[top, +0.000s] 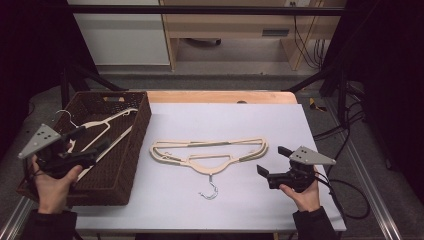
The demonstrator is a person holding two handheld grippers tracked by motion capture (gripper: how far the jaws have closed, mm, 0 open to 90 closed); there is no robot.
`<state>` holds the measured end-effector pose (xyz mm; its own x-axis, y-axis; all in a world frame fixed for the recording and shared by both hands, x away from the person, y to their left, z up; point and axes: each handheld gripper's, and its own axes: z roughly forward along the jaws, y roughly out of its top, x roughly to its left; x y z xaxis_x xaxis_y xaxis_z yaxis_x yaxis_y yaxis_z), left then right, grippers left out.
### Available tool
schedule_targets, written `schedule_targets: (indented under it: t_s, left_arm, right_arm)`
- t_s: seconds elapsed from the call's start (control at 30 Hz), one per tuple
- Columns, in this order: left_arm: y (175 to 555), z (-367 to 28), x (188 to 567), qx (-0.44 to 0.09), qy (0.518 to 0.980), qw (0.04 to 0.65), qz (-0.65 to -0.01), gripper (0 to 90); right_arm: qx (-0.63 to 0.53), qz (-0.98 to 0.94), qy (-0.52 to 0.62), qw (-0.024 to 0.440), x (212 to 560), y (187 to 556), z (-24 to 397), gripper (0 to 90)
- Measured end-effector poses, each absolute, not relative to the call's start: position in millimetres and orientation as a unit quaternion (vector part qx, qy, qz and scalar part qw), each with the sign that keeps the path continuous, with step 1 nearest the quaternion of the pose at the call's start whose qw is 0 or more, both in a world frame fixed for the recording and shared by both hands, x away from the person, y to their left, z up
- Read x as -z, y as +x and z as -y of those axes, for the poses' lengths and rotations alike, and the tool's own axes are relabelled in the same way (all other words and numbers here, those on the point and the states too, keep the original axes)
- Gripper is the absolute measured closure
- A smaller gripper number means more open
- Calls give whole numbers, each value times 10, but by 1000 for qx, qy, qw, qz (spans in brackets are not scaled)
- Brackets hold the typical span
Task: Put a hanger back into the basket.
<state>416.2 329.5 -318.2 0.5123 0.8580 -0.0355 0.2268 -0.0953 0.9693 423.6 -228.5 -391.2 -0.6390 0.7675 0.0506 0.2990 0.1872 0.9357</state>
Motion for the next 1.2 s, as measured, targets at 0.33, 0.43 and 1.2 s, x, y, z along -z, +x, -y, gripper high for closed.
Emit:
schedule_targets:
  t_s: [0.33, 0.43, 1.2]
  left_arm:
    - [4144, -2733, 3490, -247, 725, 535, -357, 87]
    - [4115, -2614, 3545, -240, 738, 526, -349, 85]
    - [4136, -2207, 3975, -181, 786, 498, -318, 85]
  right_arm:
    - [-526, -749, 345, 207, 3903, 4304, 2069, 40]
    - [-528, -750, 341, 204, 3897, 4319, 2011, 43]
    - [-489, -809, 294, 139, 4059, 4678, 1170, 96]
